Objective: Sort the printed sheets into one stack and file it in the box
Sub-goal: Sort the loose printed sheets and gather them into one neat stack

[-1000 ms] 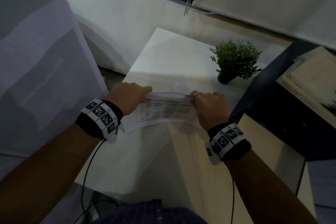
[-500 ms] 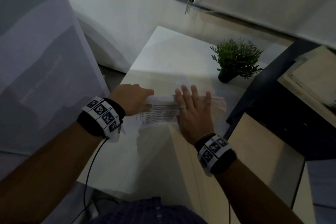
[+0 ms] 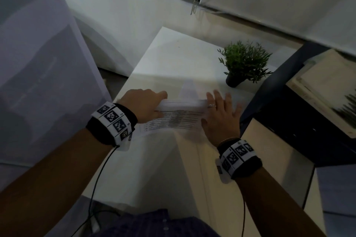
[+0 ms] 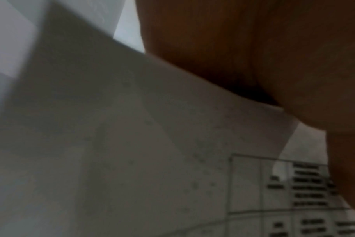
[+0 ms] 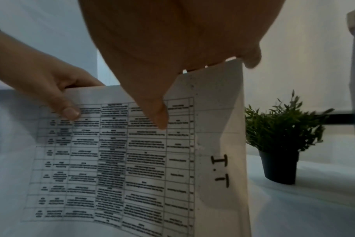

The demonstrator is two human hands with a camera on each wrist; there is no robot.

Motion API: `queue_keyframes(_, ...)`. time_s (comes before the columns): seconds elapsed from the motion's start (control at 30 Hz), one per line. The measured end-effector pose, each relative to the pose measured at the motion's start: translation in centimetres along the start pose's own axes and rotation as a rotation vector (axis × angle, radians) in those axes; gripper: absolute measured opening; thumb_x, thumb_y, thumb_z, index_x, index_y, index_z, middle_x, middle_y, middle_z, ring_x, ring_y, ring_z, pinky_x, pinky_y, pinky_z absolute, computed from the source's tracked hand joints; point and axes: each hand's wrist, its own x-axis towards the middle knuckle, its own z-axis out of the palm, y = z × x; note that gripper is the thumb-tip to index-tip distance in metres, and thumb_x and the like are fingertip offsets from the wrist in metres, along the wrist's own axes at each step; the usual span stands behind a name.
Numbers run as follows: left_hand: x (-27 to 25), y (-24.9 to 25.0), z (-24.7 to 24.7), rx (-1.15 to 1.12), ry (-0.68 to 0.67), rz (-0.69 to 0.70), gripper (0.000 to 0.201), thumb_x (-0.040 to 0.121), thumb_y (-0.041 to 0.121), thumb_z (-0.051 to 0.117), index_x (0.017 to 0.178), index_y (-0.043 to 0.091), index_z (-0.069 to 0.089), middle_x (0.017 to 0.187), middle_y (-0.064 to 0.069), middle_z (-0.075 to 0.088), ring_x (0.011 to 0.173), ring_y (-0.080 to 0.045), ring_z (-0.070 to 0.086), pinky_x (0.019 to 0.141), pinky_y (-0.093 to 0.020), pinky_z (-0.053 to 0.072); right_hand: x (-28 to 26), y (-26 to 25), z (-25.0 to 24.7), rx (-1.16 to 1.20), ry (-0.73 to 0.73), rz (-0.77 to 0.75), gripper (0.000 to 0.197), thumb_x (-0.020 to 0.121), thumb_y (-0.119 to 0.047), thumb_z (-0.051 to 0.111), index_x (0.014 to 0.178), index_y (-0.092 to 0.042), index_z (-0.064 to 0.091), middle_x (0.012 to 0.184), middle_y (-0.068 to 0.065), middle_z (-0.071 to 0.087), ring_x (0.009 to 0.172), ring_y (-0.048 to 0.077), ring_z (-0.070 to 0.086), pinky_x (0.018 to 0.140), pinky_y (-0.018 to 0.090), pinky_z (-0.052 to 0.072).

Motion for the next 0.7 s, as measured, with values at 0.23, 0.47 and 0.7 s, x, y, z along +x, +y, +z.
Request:
queue_keyframes(0.23,0.9,3.1,0.5,-0.048,0.089,-0.006,0.049,0.086,0.052,0.058,0.121,0.027,0.035,0.092,0.000,0.065,0.075,-0.027,0.064,0.062,-0.038,0.053,0.5,-2.1,-0.5,-0.023,0.019,-0.105,0.079,0.083,-0.045,0.062,0.151,-0.020,0.030,0.150,0.008,0.041,0.143,0.041,0.030,0.111,0.071,0.017)
queue_keyframes(0.47,1.3,2.4,-0.2,-0.036,0.096,-0.033,0.014,0.094,0.034,0.051,0.104,0.024,0.048,0.078,-0.005,0.052,0.064,-0.028,0.050,0.056,-0.033,0.035,0.9,-1.5,0.1,0.091,0.120,0.113,0.090,0.083,-0.051,0.061,0.156,-0.018,0.018,0.163,0.013,0.016,0.149,0.046,0.009,0.114,0.070,0.001)
queue_keyframes(0.7,-1.0,-4.7,0.5,-0.899,0.146,-0.297,0.027,0.084,0.028,0.074,0.106,0.014,0.066,0.095,-0.006,0.071,0.088,-0.028,0.066,0.077,-0.036,0.051,2.2,0.9,-0.4,0.815,0.219,0.391,0.124,0.078,-0.044,0.079,0.156,-0.008,-0.010,0.165,0.011,-0.005,0.152,0.024,0.003,0.124,0.047,0.009)
